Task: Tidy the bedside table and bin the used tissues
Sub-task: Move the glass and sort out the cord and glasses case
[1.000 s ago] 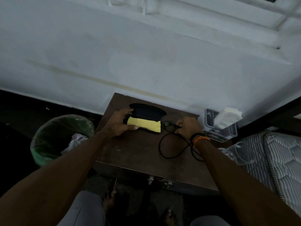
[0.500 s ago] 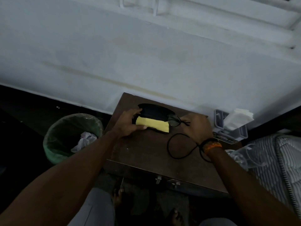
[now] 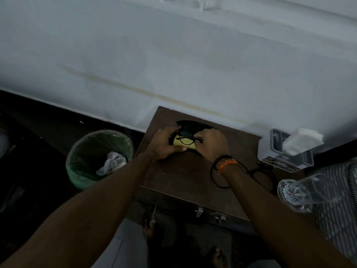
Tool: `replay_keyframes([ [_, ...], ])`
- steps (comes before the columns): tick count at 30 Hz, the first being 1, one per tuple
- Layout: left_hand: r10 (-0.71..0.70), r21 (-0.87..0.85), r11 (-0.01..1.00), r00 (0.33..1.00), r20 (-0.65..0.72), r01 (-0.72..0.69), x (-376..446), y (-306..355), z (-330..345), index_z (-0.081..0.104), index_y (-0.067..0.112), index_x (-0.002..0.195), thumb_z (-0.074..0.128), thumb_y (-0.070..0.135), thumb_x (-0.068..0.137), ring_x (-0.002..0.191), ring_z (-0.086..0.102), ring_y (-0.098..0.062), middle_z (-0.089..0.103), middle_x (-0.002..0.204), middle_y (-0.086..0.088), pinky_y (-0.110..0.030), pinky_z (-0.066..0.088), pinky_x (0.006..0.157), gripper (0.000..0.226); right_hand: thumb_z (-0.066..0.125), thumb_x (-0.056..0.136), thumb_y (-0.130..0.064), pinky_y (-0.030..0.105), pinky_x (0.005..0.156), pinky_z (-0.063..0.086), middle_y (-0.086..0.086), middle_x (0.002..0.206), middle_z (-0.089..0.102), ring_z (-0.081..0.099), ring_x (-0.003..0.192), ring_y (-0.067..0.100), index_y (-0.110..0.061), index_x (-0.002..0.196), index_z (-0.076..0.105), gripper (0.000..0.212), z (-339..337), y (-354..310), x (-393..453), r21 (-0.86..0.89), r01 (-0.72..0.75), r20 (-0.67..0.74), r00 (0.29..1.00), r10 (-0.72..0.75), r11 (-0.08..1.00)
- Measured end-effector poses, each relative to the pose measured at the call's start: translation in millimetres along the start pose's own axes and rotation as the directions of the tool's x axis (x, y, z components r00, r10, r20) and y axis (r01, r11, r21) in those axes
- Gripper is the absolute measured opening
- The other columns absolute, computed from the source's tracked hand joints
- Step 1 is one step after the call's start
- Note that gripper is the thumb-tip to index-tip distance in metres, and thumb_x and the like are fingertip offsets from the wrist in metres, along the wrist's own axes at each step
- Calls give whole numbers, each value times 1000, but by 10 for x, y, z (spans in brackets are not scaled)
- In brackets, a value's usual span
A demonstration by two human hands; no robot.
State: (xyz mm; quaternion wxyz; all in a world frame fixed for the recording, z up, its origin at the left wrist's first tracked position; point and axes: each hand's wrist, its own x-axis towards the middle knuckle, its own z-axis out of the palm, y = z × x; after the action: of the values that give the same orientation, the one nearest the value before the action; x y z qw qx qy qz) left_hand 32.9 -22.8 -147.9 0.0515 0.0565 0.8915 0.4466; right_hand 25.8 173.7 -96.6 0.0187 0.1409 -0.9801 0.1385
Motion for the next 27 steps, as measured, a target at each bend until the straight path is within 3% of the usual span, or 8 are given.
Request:
replay_keyframes([
  [5, 20, -21, 1000, 1000, -16, -20, 17, -26, 22, 43, 22, 144, 84, 48, 65, 115, 50, -14, 53, 137, -2, -41, 46, 102, 93, 58, 88, -23, 35, 86, 50, 0, 116, 71, 60, 109, 23, -22, 116, 72, 31, 64, -40, 47, -62, -27, 66, 997, 31, 998],
  [8, 29, -22, 999, 999, -25, -29, 17, -36, 26, 43, 22, 144, 84, 45, 68, 108, 47, -9, 53, 138, -3, -46, 38, 108, 90, 58, 88, -24, 34, 85, 50, -1, 117, 71, 60, 110, 22, -24, 116, 72, 31, 91, -54, 76, -70, -34, 76, 996, 39, 997],
  [11, 24, -23, 999, 1000, -17, -25, 24, -63, 39, 42, 23, 144, 83, 48, 66, 110, 50, -12, 53, 137, -2, -48, 42, 104, 92, 58, 90, -26, 33, 81, 48, 1, 117, 70, 60, 109, 23, -23, 117, 71, 31, 115, -62, 100, -85, -35, 99, 994, 43, 996],
  [18, 24, -16, 1000, 999, -32, -25, 18, -90, 52, 42, 23, 144, 83, 49, 66, 111, 46, -12, 52, 136, -2, -43, 44, 101, 92, 64, 86, -32, 31, 62, 36, 3, 100, 65, 52, 101, 23, -16, 102, 70, 24, 204, -39, 78, -116, -63, 32, 997, 67, 991],
  [24, 34, 8, 999, 999, -36, -34, 25, -116, 70, 40, 25, 145, 81, 52, 66, 111, 48, -15, 53, 135, -1, -40, 47, 98, 93, 64, 82, -29, 25, 53, 26, 1, 90, 55, 43, 89, 18, -14, 97, 68, 21, 249, 30, 121, -87, -20, 138, 990, 32, 996],
  [27, 34, 8, 999, 998, -52, -34, 20, -113, 68, 41, 24, 145, 82, 50, 67, 112, 45, -15, 53, 135, -2, -39, 46, 98, 92, 60, 81, -16, 29, 62, 39, 3, 97, 59, 47, 96, 22, -11, 106, 69, 27, 167, 47, 37, -13, 10, 88, 996, -9, 1000],
])
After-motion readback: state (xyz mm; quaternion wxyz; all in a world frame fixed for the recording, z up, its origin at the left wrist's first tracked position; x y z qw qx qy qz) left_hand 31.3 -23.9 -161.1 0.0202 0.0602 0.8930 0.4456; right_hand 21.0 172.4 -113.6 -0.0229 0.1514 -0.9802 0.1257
